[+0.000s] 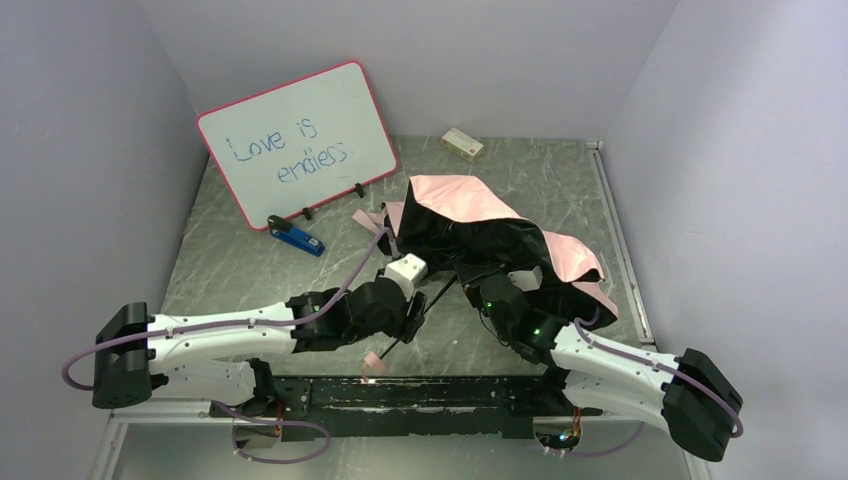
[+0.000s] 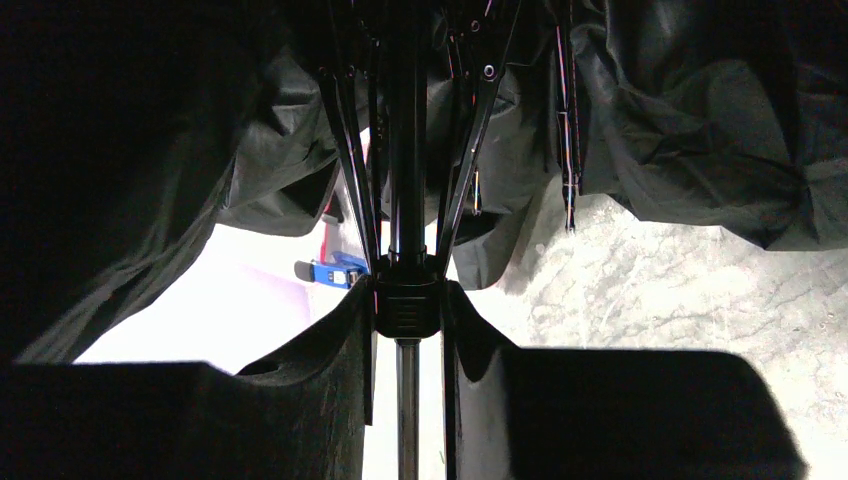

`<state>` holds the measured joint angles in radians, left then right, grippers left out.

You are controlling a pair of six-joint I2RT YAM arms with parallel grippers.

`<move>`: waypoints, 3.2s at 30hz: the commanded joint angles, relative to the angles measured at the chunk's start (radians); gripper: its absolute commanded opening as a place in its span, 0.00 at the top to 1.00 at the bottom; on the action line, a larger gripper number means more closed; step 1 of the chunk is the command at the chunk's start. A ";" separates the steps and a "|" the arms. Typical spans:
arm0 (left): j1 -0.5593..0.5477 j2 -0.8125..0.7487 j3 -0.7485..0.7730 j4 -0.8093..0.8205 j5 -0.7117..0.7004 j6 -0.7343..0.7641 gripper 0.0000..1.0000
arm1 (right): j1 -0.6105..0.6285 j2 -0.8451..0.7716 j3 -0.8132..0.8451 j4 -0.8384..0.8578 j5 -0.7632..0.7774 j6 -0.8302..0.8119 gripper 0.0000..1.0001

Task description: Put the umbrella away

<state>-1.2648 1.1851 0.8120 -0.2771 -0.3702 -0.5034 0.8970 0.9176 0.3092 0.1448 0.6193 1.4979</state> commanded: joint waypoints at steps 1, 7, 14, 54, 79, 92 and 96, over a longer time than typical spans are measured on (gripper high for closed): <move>0.002 -0.040 -0.054 0.049 0.078 -0.037 0.35 | -0.018 -0.027 -0.003 0.032 0.018 -0.032 1.00; 0.002 -0.067 -0.097 0.010 0.113 -0.079 0.35 | -0.023 -0.054 -0.011 0.051 0.003 -0.081 1.00; 0.002 -0.075 -0.118 0.001 0.171 -0.072 0.41 | -0.024 -0.054 -0.007 0.066 -0.021 -0.137 1.00; 0.001 -0.127 -0.194 -0.022 0.282 -0.120 0.95 | -0.051 -0.047 0.027 -0.027 -0.045 -0.295 1.00; 0.027 0.260 0.160 0.166 0.095 -0.074 0.95 | 0.066 -0.001 0.122 -0.110 -0.124 -0.282 1.00; 0.027 0.059 0.298 -0.184 0.064 -0.040 0.95 | 0.101 0.015 0.313 -0.105 -0.230 -0.215 1.00; 0.027 -0.003 0.386 -0.362 0.048 -0.023 0.95 | 0.220 0.048 0.392 -0.132 -0.132 -0.148 1.00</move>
<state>-1.2640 1.2526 1.0420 -0.6998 -0.1837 -0.5823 0.9600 0.9344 0.6243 0.0437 0.6136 1.2156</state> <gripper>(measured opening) 0.071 0.249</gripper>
